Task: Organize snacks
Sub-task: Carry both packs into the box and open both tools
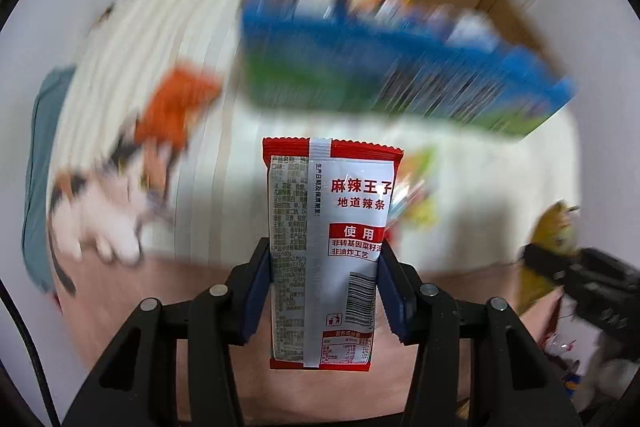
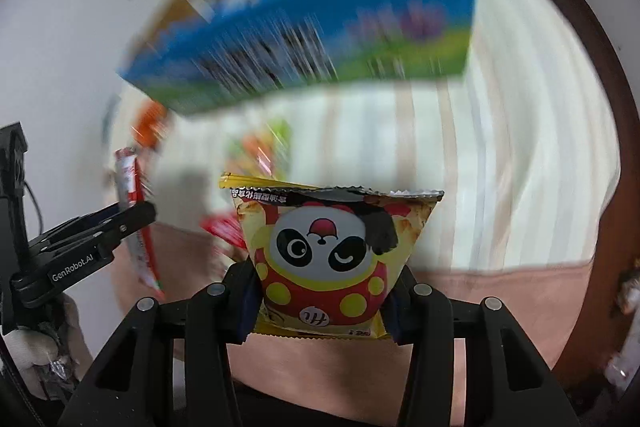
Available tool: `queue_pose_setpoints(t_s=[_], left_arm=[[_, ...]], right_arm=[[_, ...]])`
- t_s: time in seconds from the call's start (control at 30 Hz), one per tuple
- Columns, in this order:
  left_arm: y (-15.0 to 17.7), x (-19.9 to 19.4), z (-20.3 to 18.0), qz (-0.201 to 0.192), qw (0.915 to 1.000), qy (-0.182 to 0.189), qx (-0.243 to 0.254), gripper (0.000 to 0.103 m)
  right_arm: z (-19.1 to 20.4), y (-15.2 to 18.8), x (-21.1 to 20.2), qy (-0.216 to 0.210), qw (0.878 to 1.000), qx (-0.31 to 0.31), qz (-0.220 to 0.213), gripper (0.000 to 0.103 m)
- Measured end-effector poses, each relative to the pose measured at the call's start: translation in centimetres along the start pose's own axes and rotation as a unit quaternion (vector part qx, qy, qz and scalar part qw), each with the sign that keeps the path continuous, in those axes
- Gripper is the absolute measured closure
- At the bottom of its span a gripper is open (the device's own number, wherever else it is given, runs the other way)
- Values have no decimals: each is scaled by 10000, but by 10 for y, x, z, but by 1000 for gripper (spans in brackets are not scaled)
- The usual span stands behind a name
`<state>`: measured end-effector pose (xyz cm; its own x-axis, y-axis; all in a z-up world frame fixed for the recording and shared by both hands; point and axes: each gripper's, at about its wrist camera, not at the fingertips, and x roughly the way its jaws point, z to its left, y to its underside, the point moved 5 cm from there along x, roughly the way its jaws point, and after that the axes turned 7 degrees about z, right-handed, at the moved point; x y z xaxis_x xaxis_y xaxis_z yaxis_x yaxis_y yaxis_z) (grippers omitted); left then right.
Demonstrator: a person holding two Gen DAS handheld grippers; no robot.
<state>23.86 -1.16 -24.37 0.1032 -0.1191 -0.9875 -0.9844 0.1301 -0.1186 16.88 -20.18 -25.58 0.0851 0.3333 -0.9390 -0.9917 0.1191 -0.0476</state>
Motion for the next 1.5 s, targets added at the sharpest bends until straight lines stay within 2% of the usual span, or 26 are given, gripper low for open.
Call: queue_pose_setpoints(t_s=[0.1, 0.17, 0.27, 0.33, 0.47, 0.63, 0.77, 1.0, 1.07, 1.13, 1.17, 1.23, 1.33, 1.5], left_arm=[[-44, -51, -17, -403, 9986, 319, 137, 56], [-75, -78, -21, -616, 9971, 391, 236, 56], [-119, -101, -23, -854, 9955, 254, 336, 56], [-143, -106, -21, -856, 9956, 169, 340, 56], [-189, -87, -13, -575, 9978, -73, 311, 56], [-225, -24, 11, 106, 9993, -351, 122, 56], [-229, 11, 23, 540, 9976, -422, -57, 55], [-221, 46, 28, 894, 9948, -460, -151, 54], [-219, 56, 28, 1026, 9936, -452, -156, 52], [-217, 65, 28, 1171, 9920, -438, -194, 48], [-216, 69, 29, 1218, 9915, -415, -218, 46], [-215, 72, 30, 1205, 9915, -409, -251, 17], [-215, 71, 30, 1113, 9926, -390, -278, 16], [-210, 70, 27, 1126, 9925, -416, -217, 11]], right_arm=[[14, -35, -48, -182, 9988, -147, -440, 52], [20, -60, -71, -263, 9972, -206, -666, 52], [18, -103, -94, -118, 9953, -233, -934, 52], [14, -132, -97, 65, 9949, -214, -984, 52], [3, -193, -84, 352, 9959, -95, -830, 52], [-19, -232, -53, 570, 9978, 103, -323, 52], [-33, -235, -25, 694, 9973, 215, 33, 52], [-45, -224, 8, 877, 9947, 283, 454, 50], [-48, -220, 16, 945, 9933, 337, 580, 38], [-49, -219, 21, 930, 9928, 381, 652, 21], [-48, -218, 22, 950, 9924, 388, 686, 19], [-42, -217, 26, 975, 9921, 339, 714, 11], [-37, -216, 30, 1085, 9908, 312, 746, 6], [-35, -215, 29, 1174, 9901, 343, 687, 5]])
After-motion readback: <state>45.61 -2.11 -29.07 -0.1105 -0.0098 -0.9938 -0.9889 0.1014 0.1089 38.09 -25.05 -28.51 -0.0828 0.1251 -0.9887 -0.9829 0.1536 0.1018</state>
